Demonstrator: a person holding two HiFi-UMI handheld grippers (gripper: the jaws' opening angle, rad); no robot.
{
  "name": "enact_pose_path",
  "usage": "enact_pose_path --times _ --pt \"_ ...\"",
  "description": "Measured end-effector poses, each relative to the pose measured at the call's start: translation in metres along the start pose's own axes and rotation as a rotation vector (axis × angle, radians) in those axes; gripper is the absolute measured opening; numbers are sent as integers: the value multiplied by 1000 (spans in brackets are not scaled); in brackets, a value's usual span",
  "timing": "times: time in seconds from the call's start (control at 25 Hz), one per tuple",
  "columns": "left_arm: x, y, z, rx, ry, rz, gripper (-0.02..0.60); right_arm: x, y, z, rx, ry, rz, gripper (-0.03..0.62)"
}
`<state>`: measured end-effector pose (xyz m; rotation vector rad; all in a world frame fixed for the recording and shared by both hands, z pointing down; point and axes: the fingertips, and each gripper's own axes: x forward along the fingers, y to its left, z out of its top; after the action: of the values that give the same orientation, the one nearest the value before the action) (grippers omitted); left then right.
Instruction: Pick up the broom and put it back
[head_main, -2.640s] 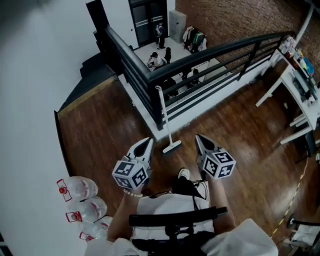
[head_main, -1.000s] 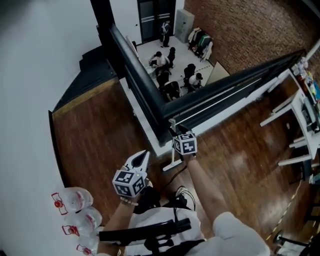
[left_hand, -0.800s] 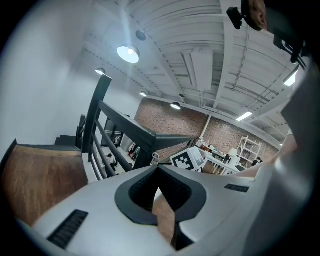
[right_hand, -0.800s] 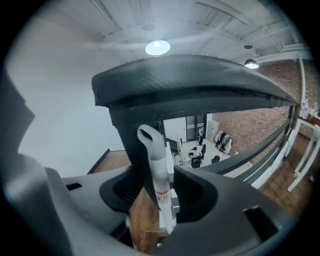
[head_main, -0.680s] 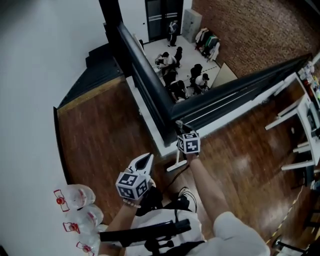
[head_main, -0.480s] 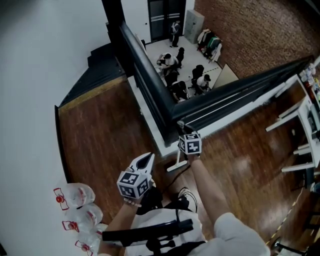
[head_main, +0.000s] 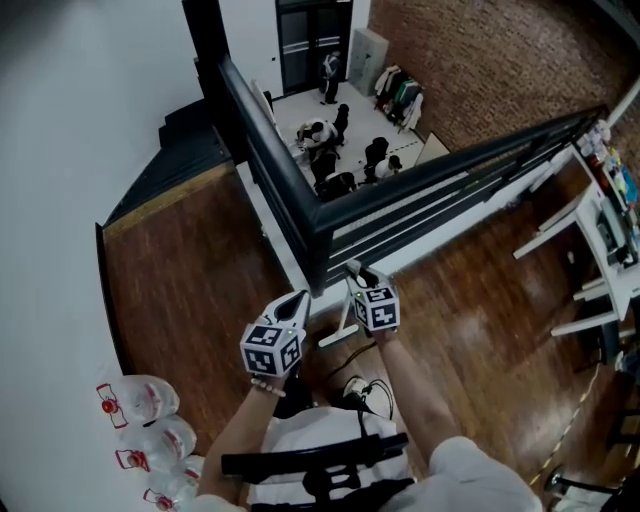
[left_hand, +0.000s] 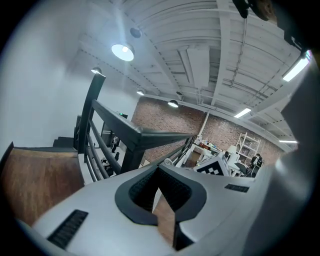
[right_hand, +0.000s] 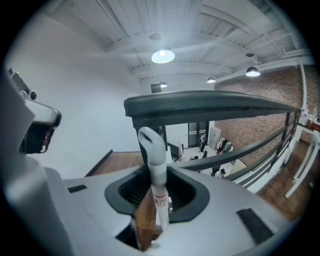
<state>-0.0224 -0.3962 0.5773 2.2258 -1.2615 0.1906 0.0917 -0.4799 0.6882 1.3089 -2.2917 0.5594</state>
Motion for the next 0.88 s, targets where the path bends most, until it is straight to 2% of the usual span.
enact_pose_path --times 0.16,0.4,0.72,0.88 --pt "8 -20 8 21 -13 -11 -3 -48 -5 12 -18 -50 1 127" --pt "6 -41 18 42 -35 -31 -3 -117 10 56 -99 -113 51 127" --pt "3 -46 45 34 -83 -5 -3 -190 28 183 -176 -280 103 127" --pt "-3 -46 58 29 -105 5 -2 -212 30 215 -157 -373 70 127"
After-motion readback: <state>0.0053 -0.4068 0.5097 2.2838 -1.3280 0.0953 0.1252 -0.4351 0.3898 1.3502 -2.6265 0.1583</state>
